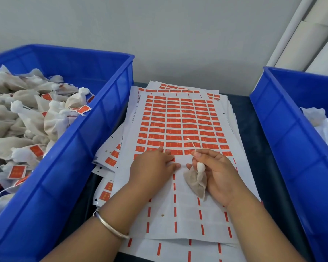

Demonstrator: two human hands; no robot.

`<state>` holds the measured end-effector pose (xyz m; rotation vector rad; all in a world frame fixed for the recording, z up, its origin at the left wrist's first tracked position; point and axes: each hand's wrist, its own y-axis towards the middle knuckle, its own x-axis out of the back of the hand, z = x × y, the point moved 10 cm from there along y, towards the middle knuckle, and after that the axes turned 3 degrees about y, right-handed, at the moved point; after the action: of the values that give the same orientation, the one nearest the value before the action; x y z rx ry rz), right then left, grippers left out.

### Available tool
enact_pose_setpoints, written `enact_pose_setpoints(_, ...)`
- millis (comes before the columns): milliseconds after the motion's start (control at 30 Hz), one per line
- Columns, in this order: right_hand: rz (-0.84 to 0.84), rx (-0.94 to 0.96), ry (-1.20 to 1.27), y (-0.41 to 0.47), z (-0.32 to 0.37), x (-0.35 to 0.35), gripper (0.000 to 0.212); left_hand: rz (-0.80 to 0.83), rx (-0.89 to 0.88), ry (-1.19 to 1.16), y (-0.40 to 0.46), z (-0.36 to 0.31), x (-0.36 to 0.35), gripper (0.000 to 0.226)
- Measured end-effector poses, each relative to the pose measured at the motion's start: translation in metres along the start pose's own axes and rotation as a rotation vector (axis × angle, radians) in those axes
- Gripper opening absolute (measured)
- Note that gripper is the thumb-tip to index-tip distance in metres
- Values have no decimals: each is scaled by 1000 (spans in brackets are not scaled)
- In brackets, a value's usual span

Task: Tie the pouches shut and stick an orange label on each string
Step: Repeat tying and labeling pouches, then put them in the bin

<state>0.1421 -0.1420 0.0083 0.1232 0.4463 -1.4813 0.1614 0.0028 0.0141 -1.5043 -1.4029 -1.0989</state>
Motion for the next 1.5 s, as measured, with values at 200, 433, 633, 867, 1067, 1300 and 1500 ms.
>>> enact_pose_setpoints(200, -26, 0, 9, 0, -1, 2, 13, -6, 17, -34, 1, 2, -1, 43)
enact_pose_setpoints(433, -50, 15, -9, -3, 0, 1, 12, -51, 6, -35, -3, -1, 3, 37)
enact_pose_setpoints(633, -75, 21, -21, -8, 1, 2, 12, -88, 19, -105, -6, 1, 6, 35)
enact_pose_setpoints(867, -62, 50, -92, -12, 15, -1, 25, -199, 106, -256, -8, 11, 16, 16)
enact_pose_setpoints(1067, -77, 194, -294, -20, 46, -8, 10, -285, 349, -623, -10, 44, 26, 13)
enact_pose_setpoints(1300, -38, 325, -408, -29, 68, -32, 19, -362, 493, -1097, -15, 58, 30, 20)
enact_pose_setpoints(1500, 24, 433, -441, -35, 81, -62, 16, -232, 361, -1443, -16, 31, 37, 17)
